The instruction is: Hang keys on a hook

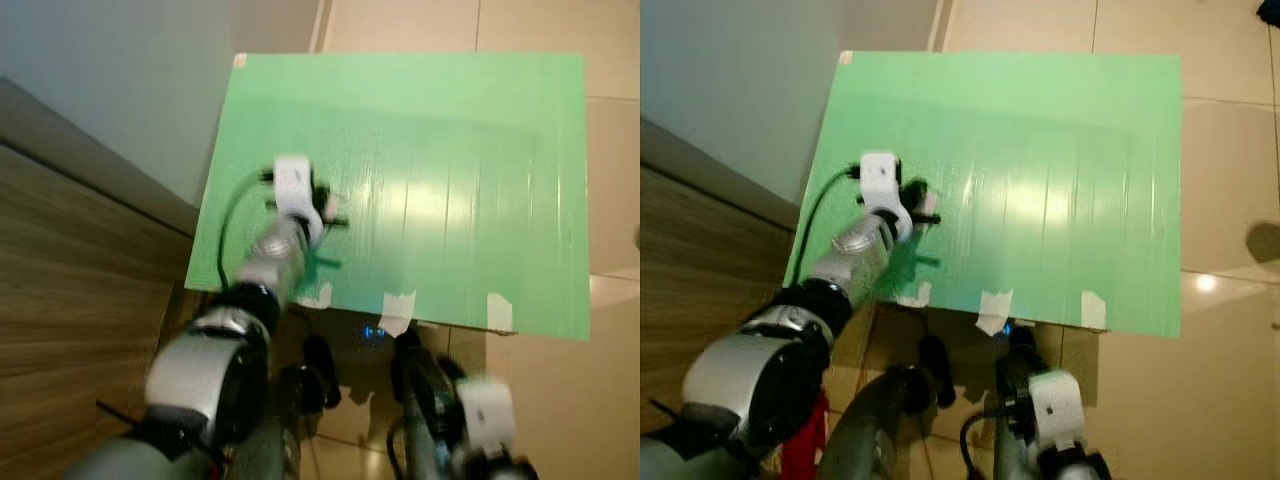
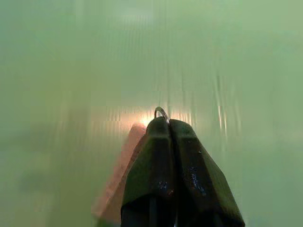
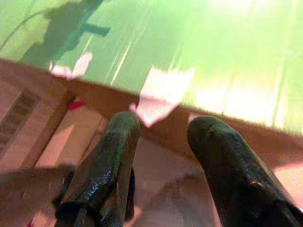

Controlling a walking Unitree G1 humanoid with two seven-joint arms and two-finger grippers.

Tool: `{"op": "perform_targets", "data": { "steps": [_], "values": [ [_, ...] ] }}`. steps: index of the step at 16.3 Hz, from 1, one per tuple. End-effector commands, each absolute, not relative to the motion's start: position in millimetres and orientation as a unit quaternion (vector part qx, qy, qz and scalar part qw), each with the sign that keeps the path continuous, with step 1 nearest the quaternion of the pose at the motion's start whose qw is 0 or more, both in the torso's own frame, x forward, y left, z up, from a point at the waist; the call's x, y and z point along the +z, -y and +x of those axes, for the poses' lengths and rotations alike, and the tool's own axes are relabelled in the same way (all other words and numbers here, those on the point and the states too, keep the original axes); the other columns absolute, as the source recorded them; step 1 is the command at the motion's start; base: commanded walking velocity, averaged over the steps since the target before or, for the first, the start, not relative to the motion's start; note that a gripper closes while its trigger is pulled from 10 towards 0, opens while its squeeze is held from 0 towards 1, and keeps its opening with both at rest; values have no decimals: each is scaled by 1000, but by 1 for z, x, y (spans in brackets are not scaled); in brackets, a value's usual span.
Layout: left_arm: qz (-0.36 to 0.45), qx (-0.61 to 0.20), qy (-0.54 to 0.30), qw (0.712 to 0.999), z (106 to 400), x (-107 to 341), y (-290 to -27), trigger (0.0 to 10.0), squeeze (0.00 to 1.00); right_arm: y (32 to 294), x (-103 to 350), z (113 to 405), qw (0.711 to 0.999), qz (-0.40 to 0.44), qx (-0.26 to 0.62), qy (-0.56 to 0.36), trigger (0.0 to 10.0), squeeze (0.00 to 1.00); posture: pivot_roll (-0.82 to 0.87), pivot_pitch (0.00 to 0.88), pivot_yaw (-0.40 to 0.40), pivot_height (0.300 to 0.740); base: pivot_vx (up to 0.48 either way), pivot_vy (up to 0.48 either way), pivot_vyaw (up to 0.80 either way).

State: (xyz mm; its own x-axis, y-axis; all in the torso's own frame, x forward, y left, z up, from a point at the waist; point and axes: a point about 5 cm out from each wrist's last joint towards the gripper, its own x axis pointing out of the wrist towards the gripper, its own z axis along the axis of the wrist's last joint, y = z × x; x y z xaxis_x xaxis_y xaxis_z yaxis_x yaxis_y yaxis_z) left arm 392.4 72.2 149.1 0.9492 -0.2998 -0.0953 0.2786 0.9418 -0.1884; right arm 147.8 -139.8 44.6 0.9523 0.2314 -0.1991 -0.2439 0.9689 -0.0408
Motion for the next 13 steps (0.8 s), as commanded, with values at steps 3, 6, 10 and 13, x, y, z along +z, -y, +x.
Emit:
{"op": "perform_targets", "data": {
  "steps": [3,6,10,13],
  "values": [
    [-73,-129,-31,989,401,165,-100,0,0,139,31,159,985,-21,126,-119,10000,0,-359,238,178,727,0,0,0],
    [-37,-109,10,993,406,184,-137,0,0,145,29,201,987,-23,128,-94,10000,0,-294,119,160,727,0,0,0],
    [-27,-93,-3,995,376,148,-168,0,0,150,35,228,989,-25,131,-68,10000,0,-230,12,142,727,0,0,0],
    [-10,-67,-28,997,334,109,-182,0,0,158,38,236,992,-4,113,-59,10000,0,-188,0,121,727,0,0,0]
  ]
}}
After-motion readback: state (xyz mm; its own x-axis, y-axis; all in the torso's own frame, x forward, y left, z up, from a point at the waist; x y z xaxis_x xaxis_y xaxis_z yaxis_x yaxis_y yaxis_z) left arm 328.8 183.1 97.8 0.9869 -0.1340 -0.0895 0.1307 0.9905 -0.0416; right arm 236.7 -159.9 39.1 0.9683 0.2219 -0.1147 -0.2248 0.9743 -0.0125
